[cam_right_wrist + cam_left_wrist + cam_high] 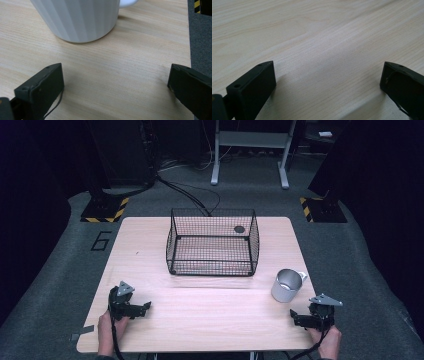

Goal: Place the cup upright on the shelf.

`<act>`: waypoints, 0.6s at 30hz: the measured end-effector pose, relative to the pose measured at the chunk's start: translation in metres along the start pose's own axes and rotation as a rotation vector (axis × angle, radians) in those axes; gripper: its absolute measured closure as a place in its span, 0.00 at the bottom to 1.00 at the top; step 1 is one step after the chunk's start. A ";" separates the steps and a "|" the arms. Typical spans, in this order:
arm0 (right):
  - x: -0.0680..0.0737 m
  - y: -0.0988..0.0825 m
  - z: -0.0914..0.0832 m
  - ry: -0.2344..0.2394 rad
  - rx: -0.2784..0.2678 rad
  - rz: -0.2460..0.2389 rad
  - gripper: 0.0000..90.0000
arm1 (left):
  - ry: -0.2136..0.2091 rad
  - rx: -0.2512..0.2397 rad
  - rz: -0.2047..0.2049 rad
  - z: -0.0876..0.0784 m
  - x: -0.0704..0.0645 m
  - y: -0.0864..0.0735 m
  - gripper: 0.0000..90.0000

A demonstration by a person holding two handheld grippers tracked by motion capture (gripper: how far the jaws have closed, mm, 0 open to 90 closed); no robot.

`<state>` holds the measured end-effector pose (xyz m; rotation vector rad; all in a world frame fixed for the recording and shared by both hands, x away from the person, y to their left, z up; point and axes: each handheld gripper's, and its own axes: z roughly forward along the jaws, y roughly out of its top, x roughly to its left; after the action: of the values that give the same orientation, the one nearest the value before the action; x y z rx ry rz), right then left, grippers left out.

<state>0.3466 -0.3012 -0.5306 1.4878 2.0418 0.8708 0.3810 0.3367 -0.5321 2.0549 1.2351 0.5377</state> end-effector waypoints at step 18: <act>0.004 0.003 -0.001 -0.005 0.033 0.018 0.00 | 0.002 0.000 -0.002 0.000 0.000 0.000 0.01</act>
<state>0.3465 -0.2974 -0.5279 1.5268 2.0521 0.8433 0.3808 0.3365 -0.5320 2.0536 1.2380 0.5394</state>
